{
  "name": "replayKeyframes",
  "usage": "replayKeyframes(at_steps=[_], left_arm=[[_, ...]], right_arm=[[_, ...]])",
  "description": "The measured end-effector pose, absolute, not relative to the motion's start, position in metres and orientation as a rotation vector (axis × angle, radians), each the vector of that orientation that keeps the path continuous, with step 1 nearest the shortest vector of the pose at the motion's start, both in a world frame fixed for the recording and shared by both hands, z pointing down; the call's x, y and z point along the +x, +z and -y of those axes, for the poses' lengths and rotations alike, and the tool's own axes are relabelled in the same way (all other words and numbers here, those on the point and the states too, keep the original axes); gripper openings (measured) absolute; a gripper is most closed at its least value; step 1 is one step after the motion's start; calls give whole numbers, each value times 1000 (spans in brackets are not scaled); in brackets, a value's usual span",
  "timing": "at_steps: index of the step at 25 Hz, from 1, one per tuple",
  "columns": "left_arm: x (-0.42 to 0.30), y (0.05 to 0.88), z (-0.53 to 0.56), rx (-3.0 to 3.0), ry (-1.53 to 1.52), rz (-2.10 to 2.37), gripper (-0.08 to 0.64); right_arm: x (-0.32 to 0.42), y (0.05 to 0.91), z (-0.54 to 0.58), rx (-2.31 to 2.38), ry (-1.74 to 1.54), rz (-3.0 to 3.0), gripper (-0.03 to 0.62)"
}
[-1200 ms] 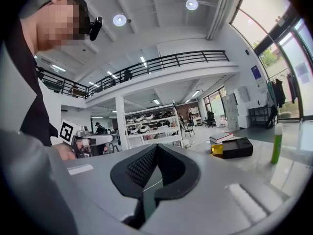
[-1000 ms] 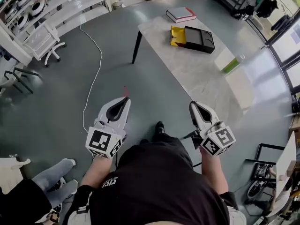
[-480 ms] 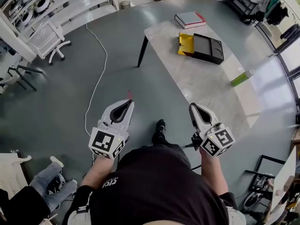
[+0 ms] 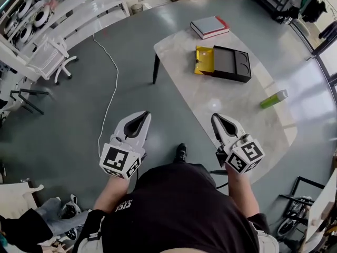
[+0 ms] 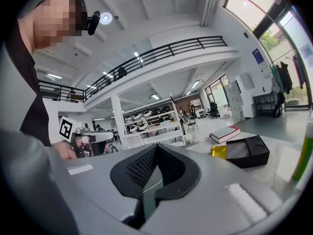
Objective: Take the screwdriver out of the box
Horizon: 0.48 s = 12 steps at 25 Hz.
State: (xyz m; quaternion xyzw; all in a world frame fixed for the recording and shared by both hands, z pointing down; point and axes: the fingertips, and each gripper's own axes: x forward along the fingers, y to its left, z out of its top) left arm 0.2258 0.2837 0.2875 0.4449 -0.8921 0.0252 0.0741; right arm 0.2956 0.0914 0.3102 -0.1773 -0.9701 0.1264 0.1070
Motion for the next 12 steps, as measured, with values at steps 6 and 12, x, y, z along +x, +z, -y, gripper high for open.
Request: replayKeyframes(at_steps=[6, 12], left_arm=[[190, 280, -240, 1368, 80, 2685, 2], [160, 289, -223, 1385, 74, 2659, 2]], right_arm=[[260, 312, -53, -518, 371, 2849, 15], [235, 318, -39, -499, 386, 2840, 15]])
